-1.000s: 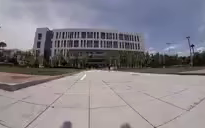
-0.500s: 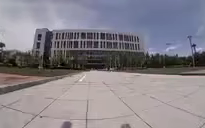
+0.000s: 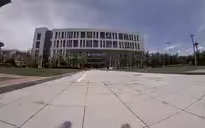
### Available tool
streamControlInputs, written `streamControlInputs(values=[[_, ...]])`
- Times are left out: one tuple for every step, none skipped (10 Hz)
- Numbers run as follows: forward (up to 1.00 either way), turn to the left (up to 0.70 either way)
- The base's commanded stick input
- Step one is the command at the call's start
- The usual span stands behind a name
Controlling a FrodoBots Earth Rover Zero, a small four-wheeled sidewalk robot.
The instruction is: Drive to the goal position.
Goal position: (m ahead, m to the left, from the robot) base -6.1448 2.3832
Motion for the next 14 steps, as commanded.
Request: streamControlInputs(values=[[0.7,-0.06],[0.7,-0.32],[0.7,-0.26],[0.7,-0.14],[0.7,0.0],[0.7,0.0],[0.7,0.0],[0.7,0.0],[0.7,0.0],[0.7,0.0],[0.7,0.0],[0.7,0.0],[0.7,0.0],[0.7,0.0]])
